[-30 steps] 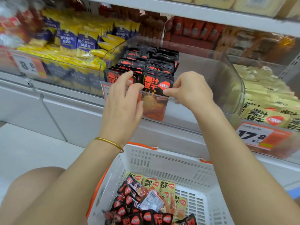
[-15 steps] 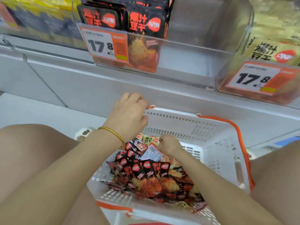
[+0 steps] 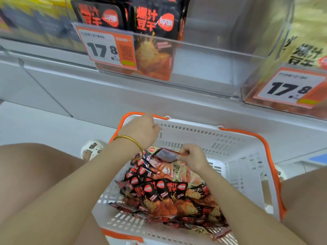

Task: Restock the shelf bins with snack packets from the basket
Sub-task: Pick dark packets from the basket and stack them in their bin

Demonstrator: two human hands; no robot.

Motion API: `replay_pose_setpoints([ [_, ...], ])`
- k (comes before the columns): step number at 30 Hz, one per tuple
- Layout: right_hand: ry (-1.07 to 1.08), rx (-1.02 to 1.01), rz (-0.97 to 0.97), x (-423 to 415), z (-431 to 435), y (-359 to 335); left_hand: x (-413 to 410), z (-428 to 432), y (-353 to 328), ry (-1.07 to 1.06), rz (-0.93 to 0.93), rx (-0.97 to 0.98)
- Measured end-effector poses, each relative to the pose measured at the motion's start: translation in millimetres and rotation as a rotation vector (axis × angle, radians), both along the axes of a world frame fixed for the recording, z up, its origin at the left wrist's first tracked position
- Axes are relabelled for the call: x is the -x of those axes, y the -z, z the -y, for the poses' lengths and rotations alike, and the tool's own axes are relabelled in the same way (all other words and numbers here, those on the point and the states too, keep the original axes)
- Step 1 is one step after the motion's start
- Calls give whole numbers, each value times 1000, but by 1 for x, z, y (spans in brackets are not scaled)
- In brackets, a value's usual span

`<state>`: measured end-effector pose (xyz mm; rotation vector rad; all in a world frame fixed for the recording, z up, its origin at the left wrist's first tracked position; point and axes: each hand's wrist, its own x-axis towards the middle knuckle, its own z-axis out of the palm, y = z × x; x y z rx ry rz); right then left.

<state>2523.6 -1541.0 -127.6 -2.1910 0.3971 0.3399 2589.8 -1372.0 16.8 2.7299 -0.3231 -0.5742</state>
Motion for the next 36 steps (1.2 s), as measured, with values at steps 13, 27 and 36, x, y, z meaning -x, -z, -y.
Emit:
replay_pose_setpoints([
  [13, -15, -208, 489, 26, -3, -139, 9, -2, -12, -581, -557, 903],
  [27, 38, -274, 698, -44, -20, -290, -7, -29, -86, -45, 595, 1005],
  [36, 41, 118, 1202, -97, -34, -318, -40, -39, -81, 29, 976, 380],
])
